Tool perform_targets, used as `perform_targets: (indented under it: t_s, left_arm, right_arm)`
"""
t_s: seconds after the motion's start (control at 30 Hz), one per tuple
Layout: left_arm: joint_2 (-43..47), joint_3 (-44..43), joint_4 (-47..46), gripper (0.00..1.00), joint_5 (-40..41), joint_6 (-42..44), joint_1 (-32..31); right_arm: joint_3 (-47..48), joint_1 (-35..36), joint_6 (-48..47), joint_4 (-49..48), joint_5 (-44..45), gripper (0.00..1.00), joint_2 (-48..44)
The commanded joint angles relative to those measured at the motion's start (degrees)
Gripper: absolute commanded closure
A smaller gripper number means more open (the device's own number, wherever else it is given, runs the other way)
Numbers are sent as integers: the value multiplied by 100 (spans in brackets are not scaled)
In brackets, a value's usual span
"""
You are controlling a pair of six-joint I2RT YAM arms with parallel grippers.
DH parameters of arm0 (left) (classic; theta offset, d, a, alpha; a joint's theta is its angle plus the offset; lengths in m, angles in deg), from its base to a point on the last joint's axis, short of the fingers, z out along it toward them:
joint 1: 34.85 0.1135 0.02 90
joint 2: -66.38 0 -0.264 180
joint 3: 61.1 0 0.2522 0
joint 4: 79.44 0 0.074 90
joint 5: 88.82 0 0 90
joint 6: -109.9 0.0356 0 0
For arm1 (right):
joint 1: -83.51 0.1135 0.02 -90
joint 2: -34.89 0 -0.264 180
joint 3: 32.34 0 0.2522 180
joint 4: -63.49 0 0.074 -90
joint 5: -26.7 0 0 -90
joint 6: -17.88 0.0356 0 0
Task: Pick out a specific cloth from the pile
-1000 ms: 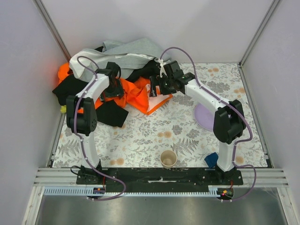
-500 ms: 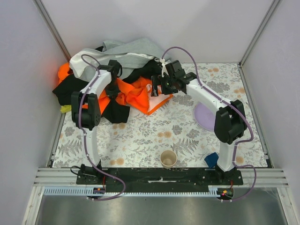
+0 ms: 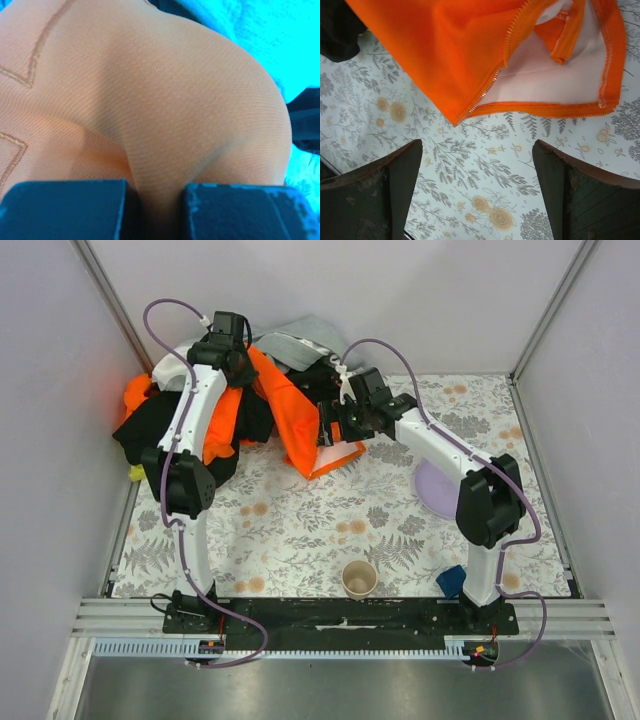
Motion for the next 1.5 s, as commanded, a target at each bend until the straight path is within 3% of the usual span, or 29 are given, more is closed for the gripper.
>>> perform_targets:
  t_s: [0.0,0.27,0.63,0.73,0.83,1.0,1.23,1.47]
  left_arm:
    - [283,-304,-1539,98,396,-324,-20]
    - [99,-839,-2032,98,1109,10,-20]
    - [424,-884,-2595,98,1127,292,-20]
    - [476,-884,-2674,98,1065,336,-28]
    - [520,-884,-2692,98,1048,353,-20]
    - [591,-814,-2718,98,881,362,-29]
    - [652,-735,-2718,98,714,257,-28]
    - [705,-638,-2718,98,679,292,-20]
  right_arm:
    - [478,280,187,-168,-377,2,-172]
    - [1514,1124,652,-318,-1211,2,600]
    - [2315,1573,2550,-1652,-2205,2,2271]
    - [2360,1652,3156,-2083,-2302,7,2649]
    - [2369,1740,3675,-2443,-2276,16,2931]
    - [2185,1854,4782,-3173,-2031,41,3309]
    - [2166,1916,5724,-3166,-1231,43,3696]
    - [2281,1811,5733,-2595,-581,43,3916]
